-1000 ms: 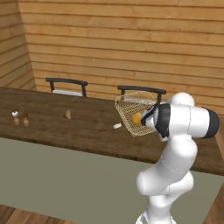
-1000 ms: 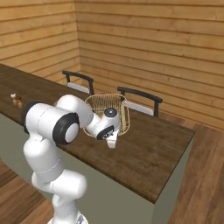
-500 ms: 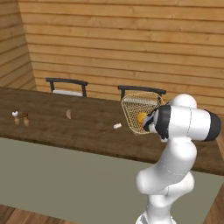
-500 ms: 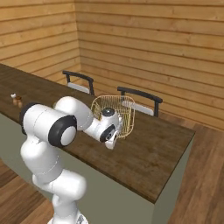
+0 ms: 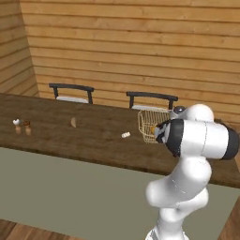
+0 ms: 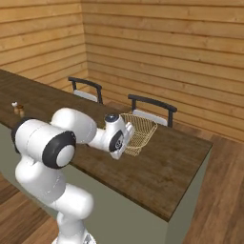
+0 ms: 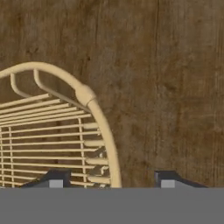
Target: Open the cabinet, pick up the bread from the cabinet and place it in the basket. Then move the basket to the dining counter.
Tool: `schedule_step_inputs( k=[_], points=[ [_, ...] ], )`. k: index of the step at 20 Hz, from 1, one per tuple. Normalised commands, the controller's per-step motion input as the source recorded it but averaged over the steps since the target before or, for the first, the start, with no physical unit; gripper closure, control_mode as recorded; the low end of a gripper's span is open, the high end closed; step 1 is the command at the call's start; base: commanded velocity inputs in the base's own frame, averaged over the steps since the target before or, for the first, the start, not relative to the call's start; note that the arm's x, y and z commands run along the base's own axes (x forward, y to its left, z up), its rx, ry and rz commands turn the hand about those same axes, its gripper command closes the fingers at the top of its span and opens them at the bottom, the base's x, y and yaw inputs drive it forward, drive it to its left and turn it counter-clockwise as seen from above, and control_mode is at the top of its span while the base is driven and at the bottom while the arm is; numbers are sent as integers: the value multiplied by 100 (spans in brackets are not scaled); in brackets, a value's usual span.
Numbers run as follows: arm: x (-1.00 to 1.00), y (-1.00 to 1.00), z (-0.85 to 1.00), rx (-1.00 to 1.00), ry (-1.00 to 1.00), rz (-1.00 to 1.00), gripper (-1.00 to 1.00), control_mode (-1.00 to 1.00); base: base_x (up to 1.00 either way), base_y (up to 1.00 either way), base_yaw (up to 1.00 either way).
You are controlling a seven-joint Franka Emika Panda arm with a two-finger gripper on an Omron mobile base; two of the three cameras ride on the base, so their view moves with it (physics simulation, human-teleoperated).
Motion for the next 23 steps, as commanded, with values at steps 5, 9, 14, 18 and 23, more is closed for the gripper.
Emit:
schedule_step_inputs(
  k=[5, 9, 14, 18, 23],
  points=[
    [-32, 0, 89, 1, -2, -1, -100, -100, 0, 0, 0],
    [-94, 1, 98, 0, -7, 5, -100, -100, 0, 0, 0],
    [-100, 20, 98, -10, -1, 35, -100, -100, 0, 0, 0],
    [-100, 61, 78, -29, -1, 57, -100, -100, 0, 0, 0],
    [-100, 60, 57, -33, -4, 61, -100, -100, 0, 0, 0]
  ],
)
